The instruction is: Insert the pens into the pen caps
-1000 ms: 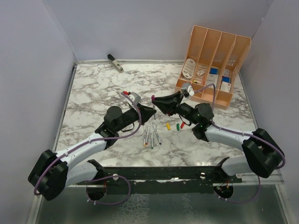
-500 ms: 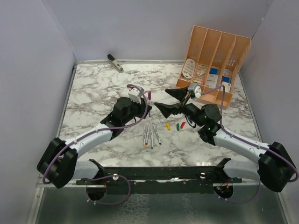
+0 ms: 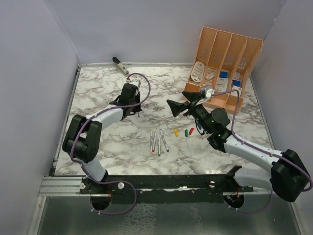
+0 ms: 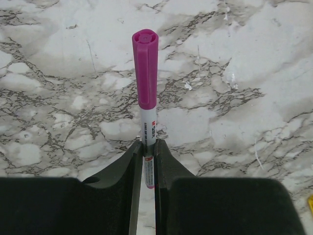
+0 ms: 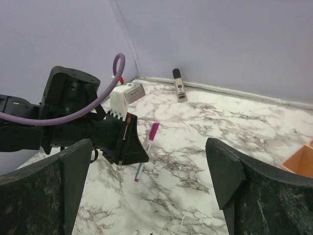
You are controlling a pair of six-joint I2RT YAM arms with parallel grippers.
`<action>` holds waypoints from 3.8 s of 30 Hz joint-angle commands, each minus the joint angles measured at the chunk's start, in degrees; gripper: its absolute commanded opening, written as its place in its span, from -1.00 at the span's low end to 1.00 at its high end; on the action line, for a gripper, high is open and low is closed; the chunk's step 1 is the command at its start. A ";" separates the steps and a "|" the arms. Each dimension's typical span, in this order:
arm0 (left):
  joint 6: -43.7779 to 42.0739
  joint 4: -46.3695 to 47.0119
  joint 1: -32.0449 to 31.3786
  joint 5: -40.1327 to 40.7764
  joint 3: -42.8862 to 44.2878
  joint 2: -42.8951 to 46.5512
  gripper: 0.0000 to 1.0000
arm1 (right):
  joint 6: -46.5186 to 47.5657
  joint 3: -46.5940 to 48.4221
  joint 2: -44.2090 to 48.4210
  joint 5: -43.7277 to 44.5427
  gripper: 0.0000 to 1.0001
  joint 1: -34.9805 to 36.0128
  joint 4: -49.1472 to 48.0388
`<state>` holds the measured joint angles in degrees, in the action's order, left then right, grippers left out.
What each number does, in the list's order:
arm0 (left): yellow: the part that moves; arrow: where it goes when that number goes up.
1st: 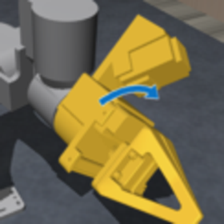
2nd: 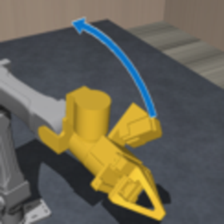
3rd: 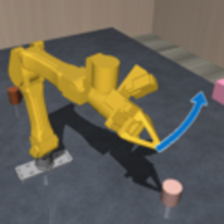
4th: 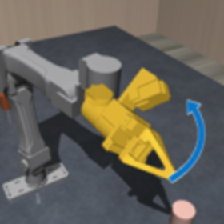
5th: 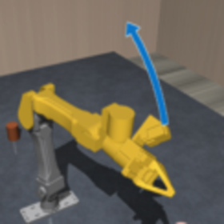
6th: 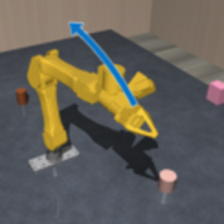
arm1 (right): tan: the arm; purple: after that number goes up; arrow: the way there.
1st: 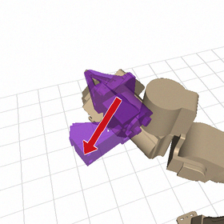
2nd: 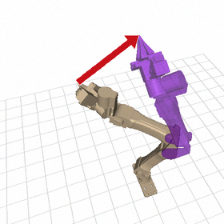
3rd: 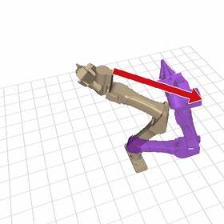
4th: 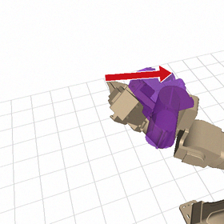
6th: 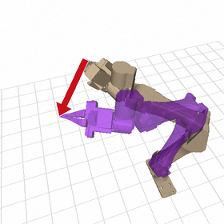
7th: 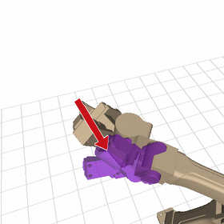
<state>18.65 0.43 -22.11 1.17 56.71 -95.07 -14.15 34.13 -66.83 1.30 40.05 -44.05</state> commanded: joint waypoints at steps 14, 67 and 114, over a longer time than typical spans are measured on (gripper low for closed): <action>-2.50 -8.89 3.59 4.15 10.13 -13.33 -0.96 | -1.68 0.82 -0.93 9.63 1.00 -0.94 7.88; 6.41 -15.44 -13.53 -0.97 -10.21 16.77 -0.46 | -9.78 1.73 -7.10 19.30 0.18 -1.29 41.05; 15.66 -27.40 -24.94 8.46 -6.64 4.67 -0.20 | -8.56 -1.01 -9.70 10.61 0.15 -1.29 38.15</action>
<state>33.01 -25.26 -46.41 8.47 50.83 -90.06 -22.85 33.56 -76.07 13.21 38.92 -4.32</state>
